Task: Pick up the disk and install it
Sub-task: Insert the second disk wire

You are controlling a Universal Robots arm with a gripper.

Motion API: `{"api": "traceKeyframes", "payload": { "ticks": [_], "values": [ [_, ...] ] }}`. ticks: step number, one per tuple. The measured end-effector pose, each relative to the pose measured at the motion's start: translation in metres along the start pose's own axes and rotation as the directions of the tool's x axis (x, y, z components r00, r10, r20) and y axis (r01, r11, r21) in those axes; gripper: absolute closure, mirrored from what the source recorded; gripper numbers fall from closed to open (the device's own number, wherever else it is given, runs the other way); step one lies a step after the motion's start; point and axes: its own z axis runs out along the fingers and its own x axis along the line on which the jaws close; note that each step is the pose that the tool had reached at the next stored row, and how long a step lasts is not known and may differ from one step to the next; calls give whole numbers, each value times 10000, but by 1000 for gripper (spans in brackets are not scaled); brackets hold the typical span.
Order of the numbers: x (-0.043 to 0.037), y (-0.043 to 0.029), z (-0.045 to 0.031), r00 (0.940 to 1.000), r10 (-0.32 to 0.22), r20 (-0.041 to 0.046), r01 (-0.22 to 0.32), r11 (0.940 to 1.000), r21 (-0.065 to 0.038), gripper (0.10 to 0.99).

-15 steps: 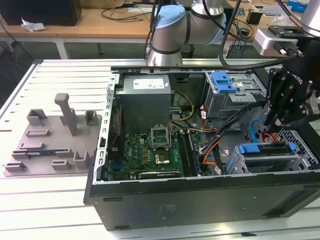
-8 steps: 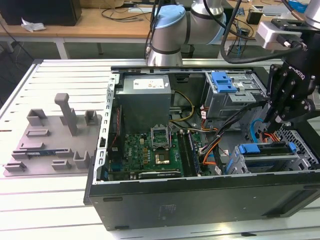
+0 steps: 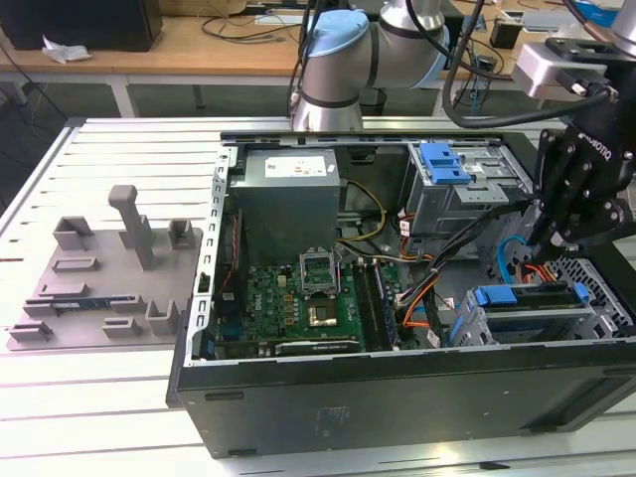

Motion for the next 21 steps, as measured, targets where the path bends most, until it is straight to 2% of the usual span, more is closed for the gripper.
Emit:
{"api": "traceKeyframes", "payload": {
  "ticks": [10,21],
  "values": [
    [14,-47,50,10000,-22,-1,22,10000,-3,827],
    [5,-48,69,10000,-24,-4,24,10000,-18,843]
  ]
}}
